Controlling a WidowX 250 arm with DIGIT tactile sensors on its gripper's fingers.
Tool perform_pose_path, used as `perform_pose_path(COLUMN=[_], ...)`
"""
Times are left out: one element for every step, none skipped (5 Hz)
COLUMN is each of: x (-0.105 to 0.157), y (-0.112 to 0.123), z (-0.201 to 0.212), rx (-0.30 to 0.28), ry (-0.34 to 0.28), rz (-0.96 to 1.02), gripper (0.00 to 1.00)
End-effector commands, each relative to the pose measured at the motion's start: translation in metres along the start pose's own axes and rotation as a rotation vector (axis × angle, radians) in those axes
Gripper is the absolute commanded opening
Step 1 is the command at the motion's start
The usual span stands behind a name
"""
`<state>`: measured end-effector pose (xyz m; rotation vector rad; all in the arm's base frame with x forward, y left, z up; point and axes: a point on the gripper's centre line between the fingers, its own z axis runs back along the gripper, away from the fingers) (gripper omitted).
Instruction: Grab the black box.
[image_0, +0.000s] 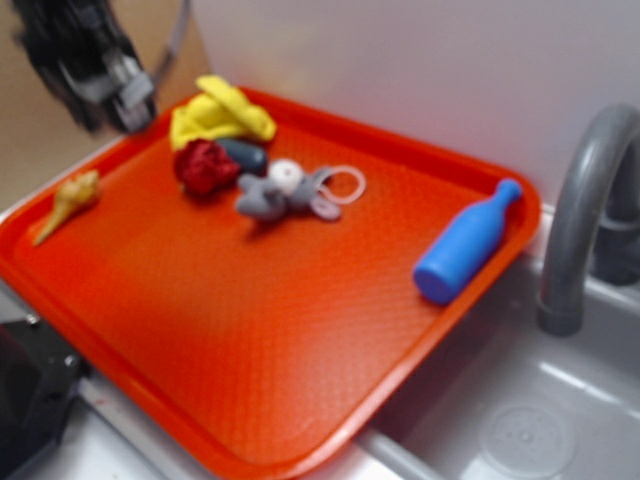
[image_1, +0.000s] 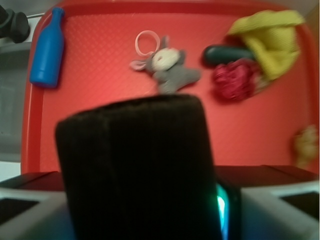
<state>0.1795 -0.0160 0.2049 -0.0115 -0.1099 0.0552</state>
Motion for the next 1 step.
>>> perform_pose_path(x=[-0.0072], y=[0.0134], z=[-0.02], rx=[0.031], ry=[0.076], rz=[0.015], gripper=[0.0])
